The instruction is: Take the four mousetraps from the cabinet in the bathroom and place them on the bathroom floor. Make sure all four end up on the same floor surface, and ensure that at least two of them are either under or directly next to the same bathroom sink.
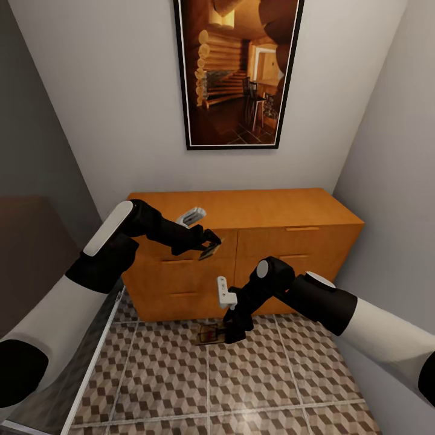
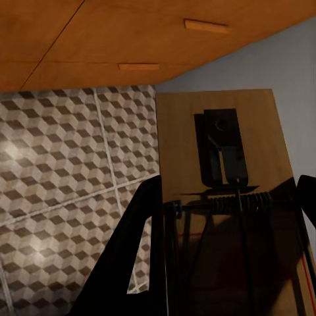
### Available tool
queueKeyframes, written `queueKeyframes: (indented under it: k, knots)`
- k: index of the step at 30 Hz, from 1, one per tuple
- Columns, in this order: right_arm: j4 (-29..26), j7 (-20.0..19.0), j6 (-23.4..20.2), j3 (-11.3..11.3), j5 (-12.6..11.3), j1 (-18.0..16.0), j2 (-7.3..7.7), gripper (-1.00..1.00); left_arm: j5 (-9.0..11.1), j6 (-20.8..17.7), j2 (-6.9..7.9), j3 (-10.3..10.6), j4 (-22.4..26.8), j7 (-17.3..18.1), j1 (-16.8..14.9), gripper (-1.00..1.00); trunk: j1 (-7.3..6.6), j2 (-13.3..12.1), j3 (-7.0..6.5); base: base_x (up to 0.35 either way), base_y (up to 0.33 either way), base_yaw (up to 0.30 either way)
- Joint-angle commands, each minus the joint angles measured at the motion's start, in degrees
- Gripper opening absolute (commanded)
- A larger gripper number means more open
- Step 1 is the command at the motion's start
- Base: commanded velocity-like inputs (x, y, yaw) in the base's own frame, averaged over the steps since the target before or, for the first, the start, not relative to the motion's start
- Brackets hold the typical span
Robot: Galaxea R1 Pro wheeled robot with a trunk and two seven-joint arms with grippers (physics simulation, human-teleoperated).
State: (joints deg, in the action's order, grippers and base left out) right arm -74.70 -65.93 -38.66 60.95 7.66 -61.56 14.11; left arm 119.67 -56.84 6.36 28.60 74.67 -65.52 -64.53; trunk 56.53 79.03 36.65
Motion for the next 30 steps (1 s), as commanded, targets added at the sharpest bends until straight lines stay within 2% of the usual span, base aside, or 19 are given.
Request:
queueKeyframes:
  k: [1,12,26,28,30]
  knots:
    - [-0.1,-0.25,-0.63,0.04,0.18,-0.06,0.02,-1.0,0.48,-0.11,0.04,0.06,0.04,-0.53,-0.07,-1.0,0.0,0.03,0.06,-0.025,0.0,0.0]
    - [-0.03,-0.19,-0.56,0.04,0.25,-0.03,0.04,-1.0,0.47,-0.11,0.07,0.06,-0.74,-0.52,-0.07,-1.0,0.0,0.03,0.06,-0.244,0.0,0.0]
    - [0.6,-0.14,-0.54,0.13,0.23,0.04,0.02,-1.0,0.41,-0.11,0.21,0.28,-2.03,-0.57,0.03,-1.0,0.0,0.03,0.06,-0.017,0.0,0.0]
    - [1.23,-0.08,-0.54,0.13,0.24,0.04,-0.05,-1.0,0.4,-0.11,0.22,1.24,-3.32,-0.58,0.08,-1.0,0.0,0.03,0.06,0.0,0.0,0.0]
    - [2.92,0.19,-0.54,0.13,0.19,0.04,-0.15,-1.0,0.33,-0.07,0.23,4.8,-4.46,-0.58,0.1,-1.0,0.0,0.03,0.06,0.0,0.0,0.0]
